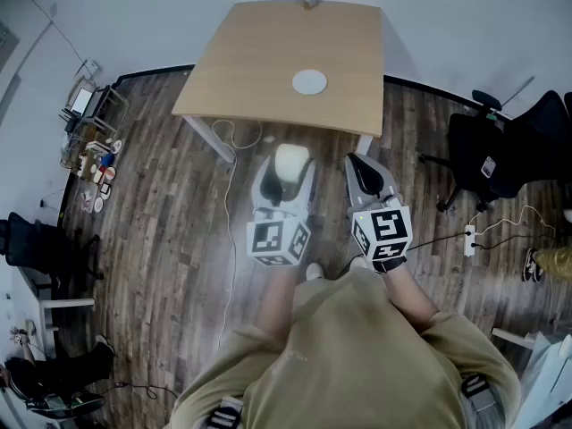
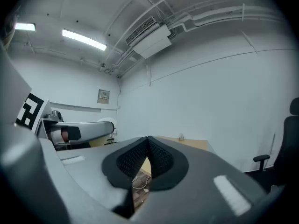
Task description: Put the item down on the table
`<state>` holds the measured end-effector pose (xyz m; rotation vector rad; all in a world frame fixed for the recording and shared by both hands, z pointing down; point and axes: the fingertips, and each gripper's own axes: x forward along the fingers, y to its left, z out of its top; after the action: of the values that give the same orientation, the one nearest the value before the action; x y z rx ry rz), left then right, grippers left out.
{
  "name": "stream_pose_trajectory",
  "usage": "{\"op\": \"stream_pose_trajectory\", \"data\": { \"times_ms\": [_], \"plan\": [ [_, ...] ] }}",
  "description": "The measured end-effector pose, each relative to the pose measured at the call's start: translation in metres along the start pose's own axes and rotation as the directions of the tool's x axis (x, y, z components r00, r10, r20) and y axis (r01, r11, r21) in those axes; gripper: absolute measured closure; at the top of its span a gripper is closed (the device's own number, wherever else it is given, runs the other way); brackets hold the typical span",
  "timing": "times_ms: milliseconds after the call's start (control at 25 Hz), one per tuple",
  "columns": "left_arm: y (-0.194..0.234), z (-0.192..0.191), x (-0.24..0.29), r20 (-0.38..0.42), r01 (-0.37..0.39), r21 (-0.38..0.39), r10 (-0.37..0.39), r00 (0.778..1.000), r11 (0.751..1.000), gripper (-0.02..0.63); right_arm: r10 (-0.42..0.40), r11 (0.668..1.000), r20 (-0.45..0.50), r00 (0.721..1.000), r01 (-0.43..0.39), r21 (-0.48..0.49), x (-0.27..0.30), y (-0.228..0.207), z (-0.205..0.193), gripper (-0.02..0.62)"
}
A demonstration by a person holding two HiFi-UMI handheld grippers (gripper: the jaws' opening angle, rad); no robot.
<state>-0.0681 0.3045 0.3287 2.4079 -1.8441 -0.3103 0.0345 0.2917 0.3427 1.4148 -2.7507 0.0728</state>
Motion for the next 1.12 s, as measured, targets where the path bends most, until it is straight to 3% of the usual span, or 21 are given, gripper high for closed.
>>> {"op": "stream_pose_trajectory", "data": {
  "times_ms": [240,400,560,760,960,1120],
  "plan": [
    [0.047,0.008,-0.023,0.006,-0.001,-0.031,0.001,1.000,1.000,0.288,-0.036,0.999,-0.023,0.999,0.036,0.002,0.016,0.040,-0.014,0.589],
    [0.061,0.004,-0.030,0.010,0.001,-0.023,-0.001,1.000,1.000,0.288,-0.058,0.998,-0.050,0.997,0.058,-0.008,0.017,0.050,-0.025,0.589],
    [0.069,-0.009,-0.023,-0.004,-0.001,-0.067,0.001,1.000,0.998,0.288,-0.055,0.998,-0.063,0.996,0.053,-0.046,0.016,0.054,-0.026,0.589],
    [0.068,-0.019,-0.003,-0.024,0.007,-0.073,-0.009,1.000,0.997,0.288,-0.060,0.998,-0.079,0.995,0.058,-0.031,0.037,0.036,-0.033,0.589],
    [0.085,-0.031,0.037,-0.041,-0.039,-0.043,0.037,0.998,0.998,0.288,0.009,1.000,-0.079,0.997,-0.009,0.002,0.087,0.016,-0.042,0.589],
    [0.096,-0.029,0.088,-0.032,-0.073,-0.007,0.073,0.997,0.997,0.288,0.043,0.997,-0.041,0.998,-0.041,0.066,0.139,-0.026,-0.027,0.589]
  ]
}}
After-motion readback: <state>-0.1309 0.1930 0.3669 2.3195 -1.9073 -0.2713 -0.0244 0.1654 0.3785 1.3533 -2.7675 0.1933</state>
